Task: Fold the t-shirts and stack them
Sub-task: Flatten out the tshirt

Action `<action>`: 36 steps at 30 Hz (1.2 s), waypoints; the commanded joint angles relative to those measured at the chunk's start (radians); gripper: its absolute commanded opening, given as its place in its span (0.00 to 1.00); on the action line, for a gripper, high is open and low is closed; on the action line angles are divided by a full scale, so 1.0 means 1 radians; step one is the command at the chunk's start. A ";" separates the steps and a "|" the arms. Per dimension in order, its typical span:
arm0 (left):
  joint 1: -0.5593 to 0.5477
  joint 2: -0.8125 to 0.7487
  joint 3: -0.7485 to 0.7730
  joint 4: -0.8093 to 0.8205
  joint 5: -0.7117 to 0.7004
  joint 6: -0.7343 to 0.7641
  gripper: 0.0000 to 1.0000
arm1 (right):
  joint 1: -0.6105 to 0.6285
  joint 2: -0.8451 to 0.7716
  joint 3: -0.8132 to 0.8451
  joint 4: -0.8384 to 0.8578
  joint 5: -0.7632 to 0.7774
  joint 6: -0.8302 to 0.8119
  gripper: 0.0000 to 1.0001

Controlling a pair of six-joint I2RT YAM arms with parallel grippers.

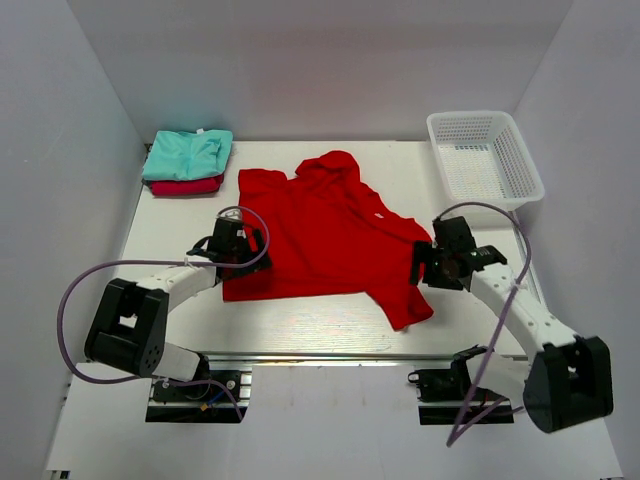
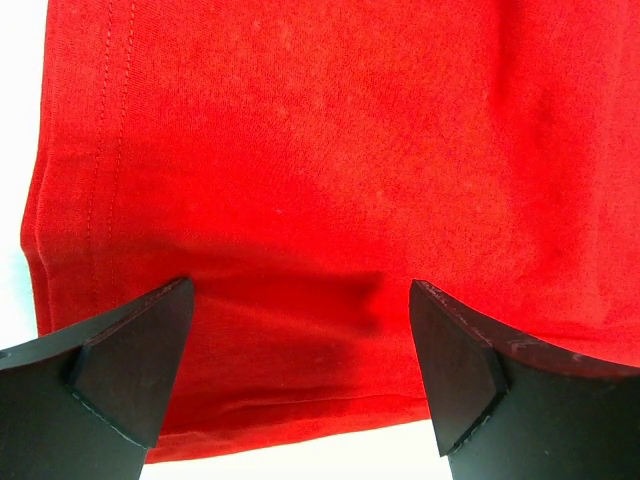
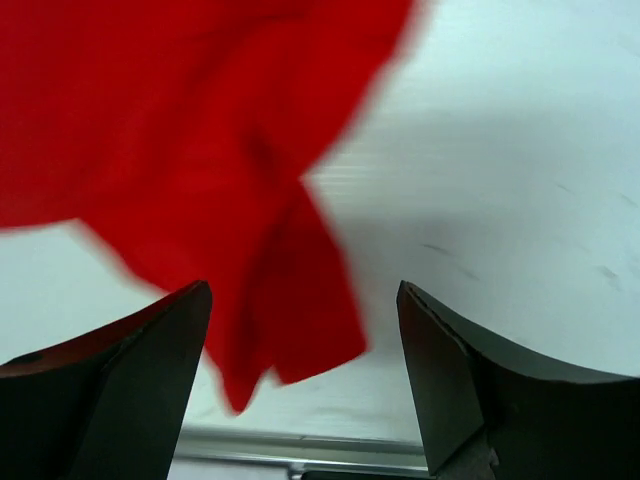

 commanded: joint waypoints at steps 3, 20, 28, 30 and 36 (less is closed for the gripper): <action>0.007 -0.005 0.010 -0.070 -0.023 0.025 0.99 | 0.076 -0.131 0.067 0.075 -0.482 -0.198 0.79; -0.002 -0.346 -0.002 -0.222 -0.015 0.029 0.99 | 0.334 0.186 0.005 0.033 -0.230 -0.072 0.66; -0.002 -0.400 -0.077 -0.222 -0.001 -0.005 0.99 | 0.360 0.318 -0.065 0.084 -0.164 0.022 0.41; -0.002 -0.400 -0.077 -0.222 -0.001 -0.005 0.99 | 0.380 0.329 -0.043 0.089 -0.190 0.029 0.08; -0.002 -0.390 -0.068 -0.213 -0.001 -0.005 0.99 | 0.414 0.245 0.059 0.026 -0.369 0.031 0.00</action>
